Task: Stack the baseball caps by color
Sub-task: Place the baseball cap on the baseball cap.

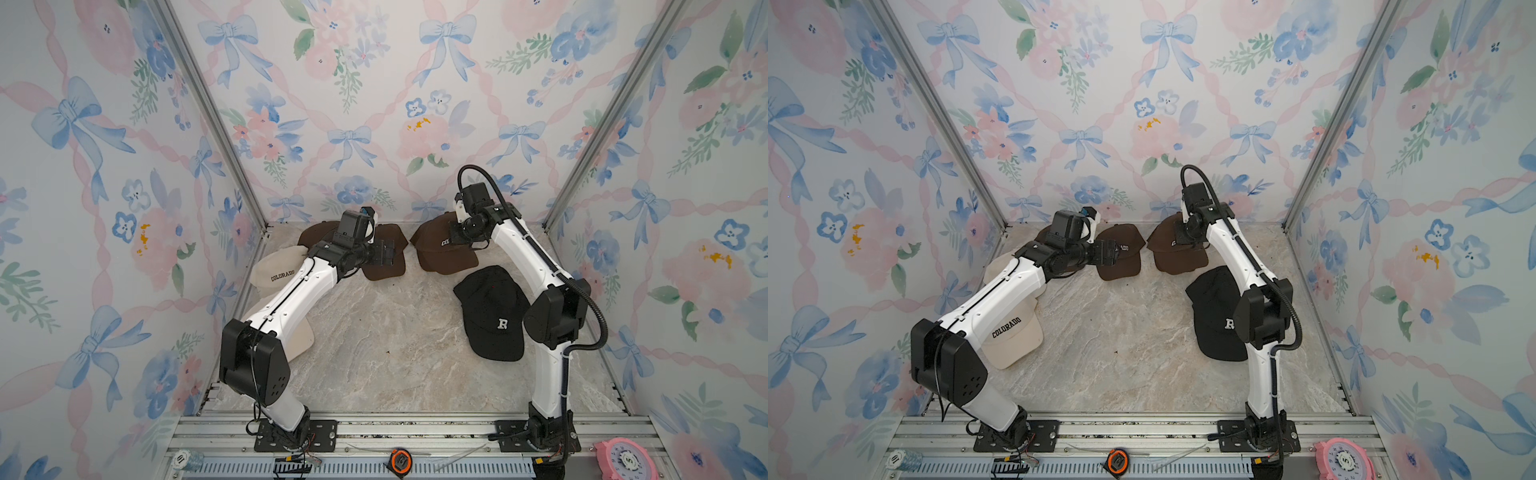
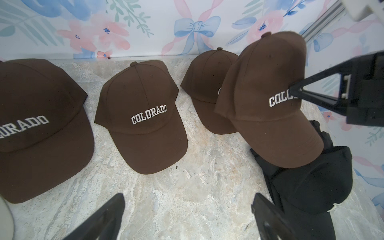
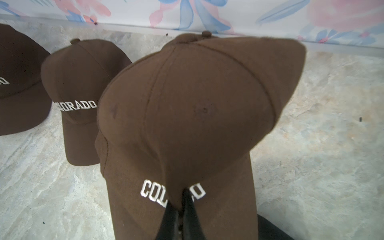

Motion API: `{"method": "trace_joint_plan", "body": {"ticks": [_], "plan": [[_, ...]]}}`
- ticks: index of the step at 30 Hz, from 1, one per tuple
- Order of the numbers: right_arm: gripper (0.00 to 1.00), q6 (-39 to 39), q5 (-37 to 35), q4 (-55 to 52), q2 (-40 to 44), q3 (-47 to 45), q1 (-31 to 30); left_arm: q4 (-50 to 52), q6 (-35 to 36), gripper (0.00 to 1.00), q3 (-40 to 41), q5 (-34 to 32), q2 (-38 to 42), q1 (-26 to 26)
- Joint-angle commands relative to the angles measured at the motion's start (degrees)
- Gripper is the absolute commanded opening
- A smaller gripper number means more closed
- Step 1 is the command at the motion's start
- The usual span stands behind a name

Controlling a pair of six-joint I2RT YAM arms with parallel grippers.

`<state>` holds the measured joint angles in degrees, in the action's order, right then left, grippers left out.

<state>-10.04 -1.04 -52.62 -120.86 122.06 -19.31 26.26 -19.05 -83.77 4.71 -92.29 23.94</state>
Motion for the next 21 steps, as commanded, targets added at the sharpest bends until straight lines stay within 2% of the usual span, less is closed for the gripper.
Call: {"method": "trace_joint_plan", "body": {"ticks": [1,8,16,21], "plan": [[0.00,-0.98,0.15,2.57,1.94,-2.28,-0.03,-1.21,0.60,0.98,1.47,-0.66,1.93,-0.30],[0.00,-3.41,-2.66,6.30,0.51,-4.28,-0.85,-1.39,-0.28,0.98,2.50,-0.97,3.07,-0.25],[0.00,-4.80,-4.65,9.33,-3.92,-2.48,-1.60,-1.39,-0.81,0.98,2.69,-1.58,3.40,-0.30],[0.13,-5.82,-5.20,8.48,-8.17,0.16,-1.50,-1.41,-0.90,0.98,2.73,-1.90,3.27,-0.30]]}}
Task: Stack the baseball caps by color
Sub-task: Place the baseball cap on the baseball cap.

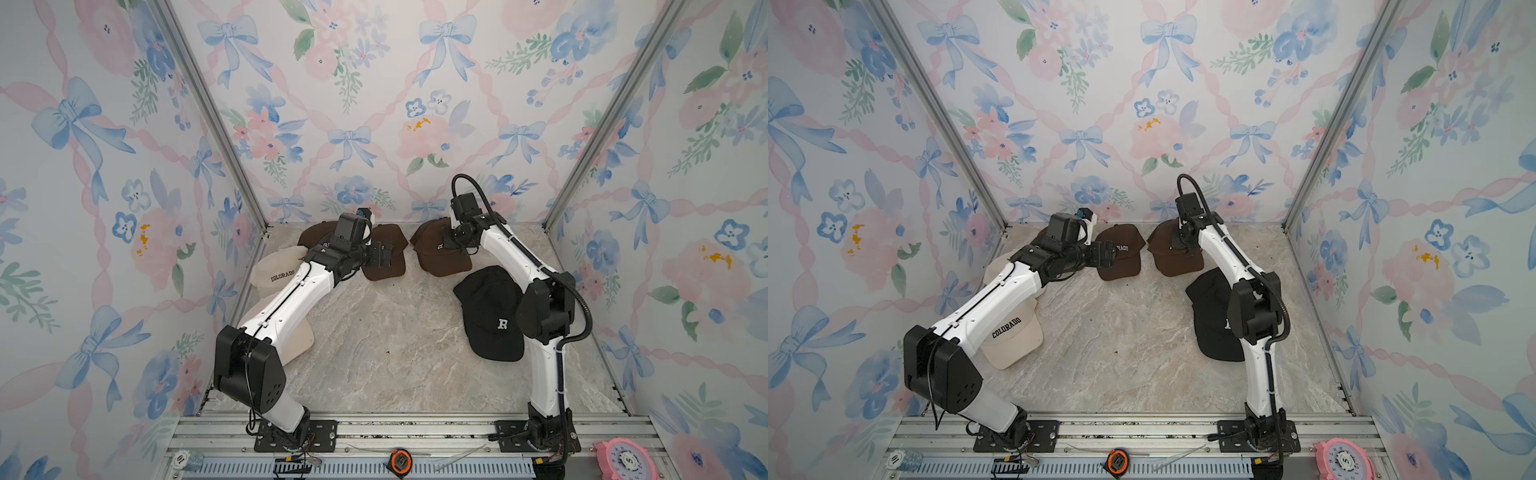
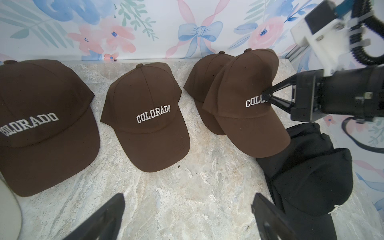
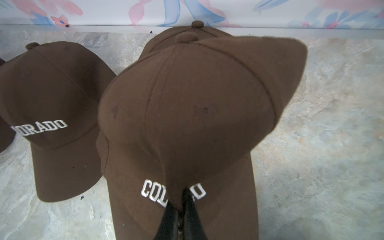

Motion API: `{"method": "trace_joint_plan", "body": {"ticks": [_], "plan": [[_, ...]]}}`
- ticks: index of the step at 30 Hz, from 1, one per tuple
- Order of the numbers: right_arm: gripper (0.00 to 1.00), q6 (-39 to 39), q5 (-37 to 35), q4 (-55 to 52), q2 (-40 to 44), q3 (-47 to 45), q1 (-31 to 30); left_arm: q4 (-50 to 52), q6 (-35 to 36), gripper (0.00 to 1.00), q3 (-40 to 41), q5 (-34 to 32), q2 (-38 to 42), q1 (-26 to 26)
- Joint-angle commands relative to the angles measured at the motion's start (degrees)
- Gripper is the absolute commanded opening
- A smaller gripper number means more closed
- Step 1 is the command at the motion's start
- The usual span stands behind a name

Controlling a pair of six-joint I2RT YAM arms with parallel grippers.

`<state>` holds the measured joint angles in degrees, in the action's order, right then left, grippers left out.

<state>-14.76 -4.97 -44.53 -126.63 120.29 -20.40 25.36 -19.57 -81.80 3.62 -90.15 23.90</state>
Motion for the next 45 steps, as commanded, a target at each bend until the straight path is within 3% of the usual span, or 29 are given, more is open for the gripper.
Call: {"method": "trace_joint_plan", "body": {"ticks": [1,6,12,15,21,32,45], "plan": [[0.19,-1.46,-1.27,0.49,-2.93,1.76,-0.41,-0.55,-0.38,0.98,0.70,-0.87,1.15,-0.26],[0.35,-2.53,-0.83,0.21,-5.52,1.96,-0.17,-0.47,-0.04,0.98,0.73,-1.09,1.05,-0.42],[0.34,-3.23,-0.47,-0.20,-6.89,2.75,0.61,-0.40,0.50,0.98,0.15,-1.00,0.46,-1.08],[0.29,-3.46,-0.40,-0.11,-7.05,3.11,0.72,-0.46,0.59,0.98,-0.36,-0.98,-0.06,-1.39],[0.00,-3.86,-0.39,-0.29,-6.51,3.39,0.89,-0.41,0.65,0.98,-1.08,-0.79,-1.05,-1.84],[0.00,-4.46,-1.48,0.78,-2.79,4.15,0.67,-0.41,0.58,0.98,-2.60,-0.87,-2.21,-2.10],[0.00,-4.72,-1.53,-3.17,-10.08,15.20,0.87,-0.40,0.59,0.98,-2.69,-0.42,-2.48,-2.53]]}}
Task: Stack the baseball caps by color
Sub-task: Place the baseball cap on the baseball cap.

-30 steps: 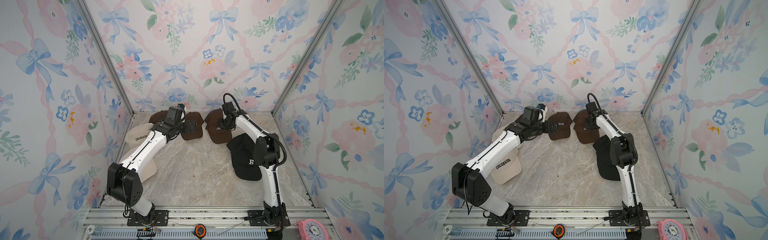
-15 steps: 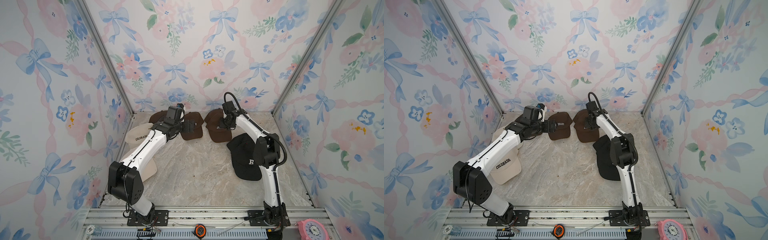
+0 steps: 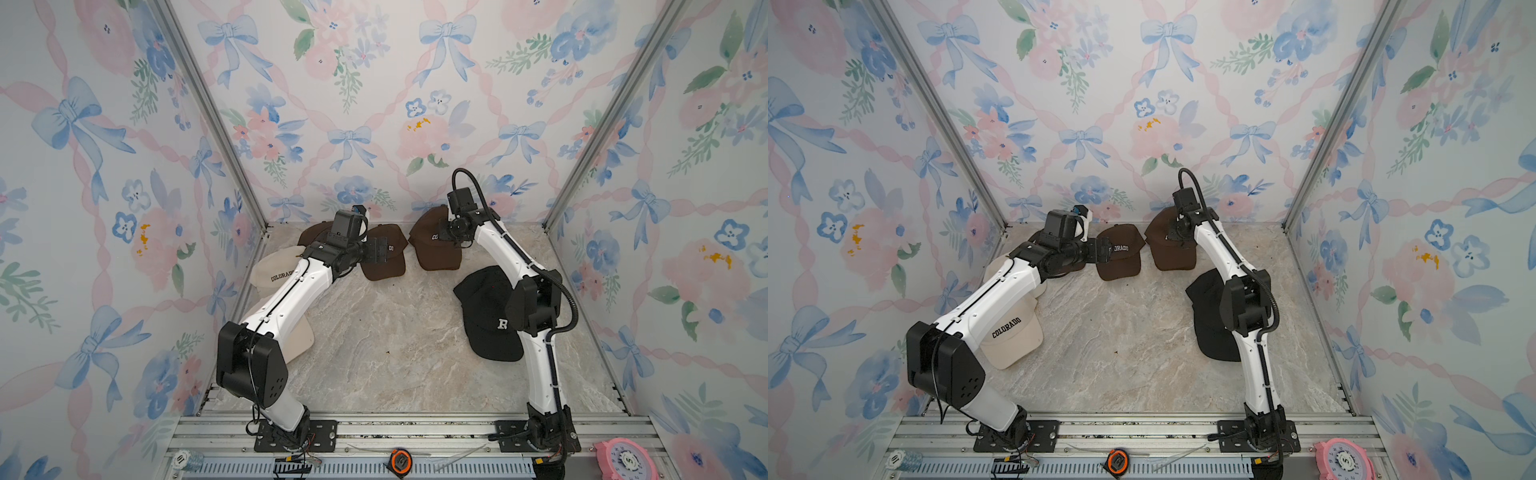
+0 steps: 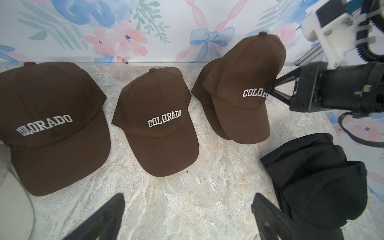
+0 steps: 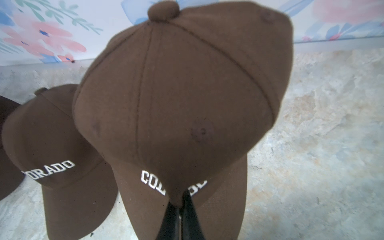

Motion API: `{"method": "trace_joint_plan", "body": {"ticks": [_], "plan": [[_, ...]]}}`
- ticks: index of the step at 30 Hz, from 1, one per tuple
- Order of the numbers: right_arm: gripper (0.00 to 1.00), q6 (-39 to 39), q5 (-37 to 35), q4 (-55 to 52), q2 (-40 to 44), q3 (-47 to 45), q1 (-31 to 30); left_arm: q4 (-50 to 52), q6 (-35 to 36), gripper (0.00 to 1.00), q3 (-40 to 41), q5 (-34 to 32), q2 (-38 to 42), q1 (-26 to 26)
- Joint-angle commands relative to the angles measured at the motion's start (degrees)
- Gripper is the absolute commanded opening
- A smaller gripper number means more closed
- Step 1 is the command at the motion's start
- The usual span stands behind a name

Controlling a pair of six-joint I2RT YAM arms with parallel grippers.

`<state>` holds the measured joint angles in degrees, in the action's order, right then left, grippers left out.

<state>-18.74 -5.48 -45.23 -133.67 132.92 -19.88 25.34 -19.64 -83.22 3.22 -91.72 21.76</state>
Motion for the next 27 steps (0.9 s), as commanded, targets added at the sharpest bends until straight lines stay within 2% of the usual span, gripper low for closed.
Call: {"method": "trace_joint_plan", "body": {"ticks": [1,11,16,27], "plan": [[0.00,-0.85,-0.95,-2.58,-3.42,2.73,0.38,-0.40,0.52,0.98,-1.20,0.08,-0.78,-0.33],[0.01,-1.62,-0.59,-2.67,-5.53,0.80,0.68,-0.21,0.21,0.98,-1.01,-0.13,-0.73,-0.39],[0.13,-2.44,-0.12,-1.67,-5.55,-1.90,1.20,0.05,0.12,0.98,-1.45,0.20,-1.00,-0.43],[0.21,-2.13,1.85,-1.52,-5.93,-4.60,1.73,0.25,-0.27,0.98,-1.57,0.41,-1.22,-0.49]]}}
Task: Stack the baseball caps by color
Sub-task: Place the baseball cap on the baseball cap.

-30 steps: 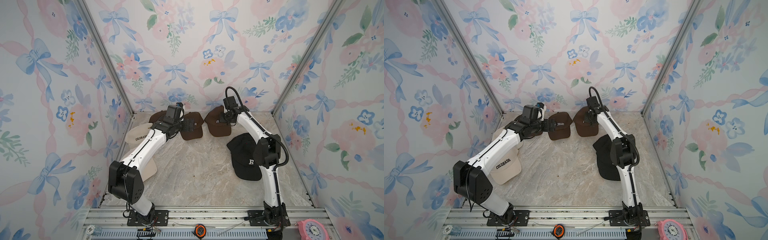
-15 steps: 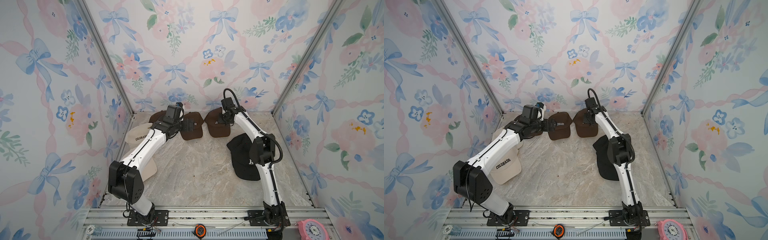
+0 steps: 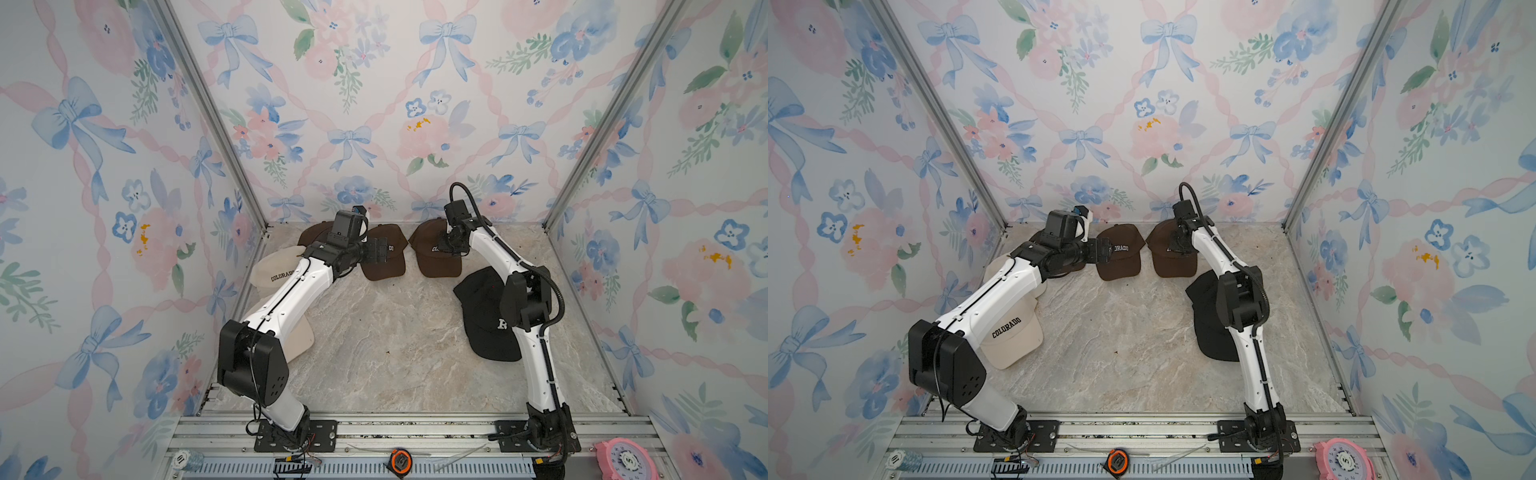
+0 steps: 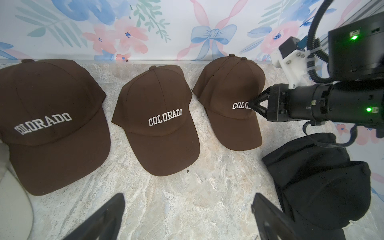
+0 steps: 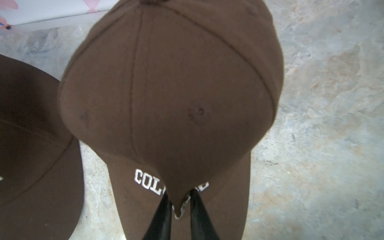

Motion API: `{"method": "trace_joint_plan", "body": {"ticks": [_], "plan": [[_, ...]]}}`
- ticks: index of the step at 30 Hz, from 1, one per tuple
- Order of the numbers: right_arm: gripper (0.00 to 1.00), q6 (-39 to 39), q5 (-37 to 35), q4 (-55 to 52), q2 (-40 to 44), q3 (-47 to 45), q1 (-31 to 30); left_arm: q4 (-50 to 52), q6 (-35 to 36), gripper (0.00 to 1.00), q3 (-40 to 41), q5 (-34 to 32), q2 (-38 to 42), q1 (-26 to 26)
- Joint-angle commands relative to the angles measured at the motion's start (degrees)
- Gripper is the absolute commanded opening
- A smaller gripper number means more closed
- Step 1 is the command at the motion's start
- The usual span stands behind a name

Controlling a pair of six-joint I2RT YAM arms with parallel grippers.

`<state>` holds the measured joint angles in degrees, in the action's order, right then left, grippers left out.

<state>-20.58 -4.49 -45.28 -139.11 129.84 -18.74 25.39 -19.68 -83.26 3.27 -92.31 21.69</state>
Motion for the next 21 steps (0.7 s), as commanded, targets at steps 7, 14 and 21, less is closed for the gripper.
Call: {"method": "trace_joint_plan", "body": {"ticks": [7,14,21], "plan": [[0.23,0.10,1.23,-1.76,1.21,-3.56,0.56,0.27,-1.04,0.98,-0.57,0.34,0.10,-0.40],[0.27,-0.34,1.86,-0.43,3.81,-7.32,0.37,0.15,-1.89,0.98,0.61,0.44,1.20,-0.36],[0.42,0.20,2.40,-1.43,7.90,-6.56,0.31,0.19,-2.28,0.98,1.99,0.17,2.89,-0.31]]}}
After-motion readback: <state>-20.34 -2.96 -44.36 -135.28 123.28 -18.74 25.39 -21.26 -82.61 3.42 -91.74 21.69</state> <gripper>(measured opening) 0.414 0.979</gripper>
